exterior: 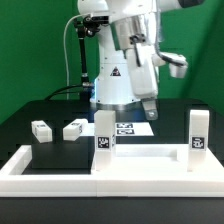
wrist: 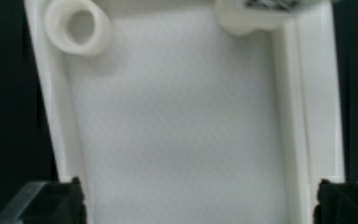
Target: Assemble desk
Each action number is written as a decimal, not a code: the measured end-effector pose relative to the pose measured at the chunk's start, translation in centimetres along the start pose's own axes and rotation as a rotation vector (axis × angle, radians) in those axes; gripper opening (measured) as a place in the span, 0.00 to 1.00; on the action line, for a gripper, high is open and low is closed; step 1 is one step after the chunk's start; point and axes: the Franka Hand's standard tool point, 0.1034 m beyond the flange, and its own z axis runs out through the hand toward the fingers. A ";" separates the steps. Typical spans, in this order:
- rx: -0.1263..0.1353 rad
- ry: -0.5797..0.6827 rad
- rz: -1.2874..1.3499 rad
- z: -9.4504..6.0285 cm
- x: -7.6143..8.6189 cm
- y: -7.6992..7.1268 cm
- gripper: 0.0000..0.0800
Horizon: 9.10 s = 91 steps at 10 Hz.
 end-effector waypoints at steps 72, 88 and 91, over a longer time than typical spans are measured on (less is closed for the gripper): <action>-0.362 0.183 -2.934 6.9 5.4 -1.3 0.08; -0.334 0.366 -3.178 8.0 1.1 -7.3 0.09; -0.399 0.268 -3.136 7.7 1.0 -7.3 0.09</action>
Offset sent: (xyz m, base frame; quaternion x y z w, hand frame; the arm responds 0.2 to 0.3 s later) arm -0.0290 -0.0273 -0.0288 -0.0077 0.0572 -0.0801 0.9951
